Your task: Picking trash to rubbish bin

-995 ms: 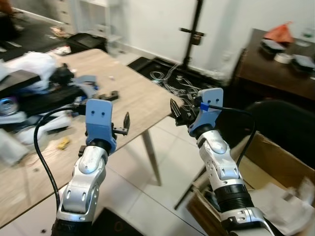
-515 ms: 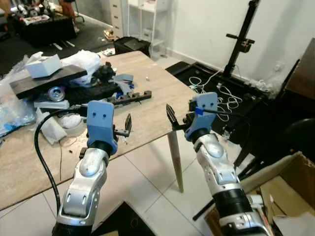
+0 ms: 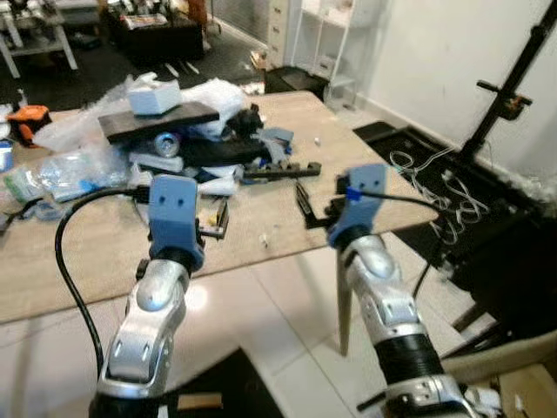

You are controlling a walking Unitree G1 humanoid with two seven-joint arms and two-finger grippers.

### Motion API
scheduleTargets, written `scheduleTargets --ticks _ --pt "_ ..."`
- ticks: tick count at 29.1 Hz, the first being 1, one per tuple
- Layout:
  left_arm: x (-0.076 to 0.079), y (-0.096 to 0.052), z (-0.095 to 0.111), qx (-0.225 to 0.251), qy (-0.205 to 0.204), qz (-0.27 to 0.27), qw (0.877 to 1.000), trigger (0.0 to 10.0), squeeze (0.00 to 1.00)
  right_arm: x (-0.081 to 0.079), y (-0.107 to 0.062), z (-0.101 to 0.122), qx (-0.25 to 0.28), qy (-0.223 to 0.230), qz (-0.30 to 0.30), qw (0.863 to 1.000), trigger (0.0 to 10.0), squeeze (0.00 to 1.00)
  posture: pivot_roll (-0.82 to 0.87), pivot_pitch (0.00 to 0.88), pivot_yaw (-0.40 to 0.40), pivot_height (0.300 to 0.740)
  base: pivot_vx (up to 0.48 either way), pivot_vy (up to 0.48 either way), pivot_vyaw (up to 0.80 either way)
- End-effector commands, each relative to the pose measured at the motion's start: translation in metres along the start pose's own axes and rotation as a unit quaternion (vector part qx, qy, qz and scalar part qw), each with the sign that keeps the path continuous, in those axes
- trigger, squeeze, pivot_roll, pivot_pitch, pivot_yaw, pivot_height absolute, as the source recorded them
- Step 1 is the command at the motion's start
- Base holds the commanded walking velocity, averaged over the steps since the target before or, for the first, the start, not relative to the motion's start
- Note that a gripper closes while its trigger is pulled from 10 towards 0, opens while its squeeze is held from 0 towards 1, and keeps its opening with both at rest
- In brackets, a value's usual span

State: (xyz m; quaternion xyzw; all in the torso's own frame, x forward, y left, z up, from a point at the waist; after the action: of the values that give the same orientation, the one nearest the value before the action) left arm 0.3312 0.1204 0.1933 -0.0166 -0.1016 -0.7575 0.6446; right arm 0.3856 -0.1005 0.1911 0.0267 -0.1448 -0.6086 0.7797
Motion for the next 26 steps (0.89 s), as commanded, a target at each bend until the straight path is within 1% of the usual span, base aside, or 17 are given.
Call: scheduleTargets --ticks 1,10,20,23,26 --pt "0.001 -0.001 -0.001 -0.005 0.003 -0.001 1.0 10.0 0.0 0.002 -0.001 -0.002 -0.005 0.002 0.0 1.0 10.0 0.0 0.21 0.0 -0.03 0.74 0.0 0.0 0.8" --pt "0.0 -0.002 -0.003 -0.012 0.002 0.001 1.0 10.0 0.0 0.0 -0.002 -0.004 -0.008 0.005 0.006 1.0 10.0 0.0 0.21 0.0 -0.029 0.74 0.0 0.0 0.8" --pt "0.003 -0.003 -0.007 -0.028 0.002 -0.011 1.0 10.0 0.0 0.001 -0.004 -0.008 -0.018 0.01 0.007 1.0 10.0 0.0 0.21 0.0 -0.023 0.74 0.0 0.0 0.8" --pt "0.004 -0.004 -0.01 -0.035 0.001 -0.015 0.999 10.0 0.0 0.003 -0.007 -0.012 -0.027 0.031 -0.007 0.999 10.0 0.0 0.2 0.003 -0.02 0.74 0.0 0.0 0.0" --pt "0.006 -0.004 -0.01 -0.038 0.004 -0.016 0.999 10.0 0.0 0.007 -0.008 -0.015 -0.033 0.036 -0.015 0.999 10.0 0.0 0.2 0.011 -0.018 0.74 0.0 0.0 0.0"
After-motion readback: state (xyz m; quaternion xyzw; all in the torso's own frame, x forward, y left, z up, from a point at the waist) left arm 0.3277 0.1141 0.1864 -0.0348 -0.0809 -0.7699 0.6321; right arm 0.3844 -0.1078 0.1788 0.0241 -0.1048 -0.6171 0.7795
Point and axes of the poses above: a point about 5 cm out from each wrist's last joint towards the gripper, its own y axis pointing out of the wrist towards the gripper, its own z axis along the axis of the wrist's last joint, x = y × z, the point moved 4 cm from there along y, pointing out of the wrist towards the gripper, and after that the axes turned 12 degrees about -y, right-handed, at the moved point
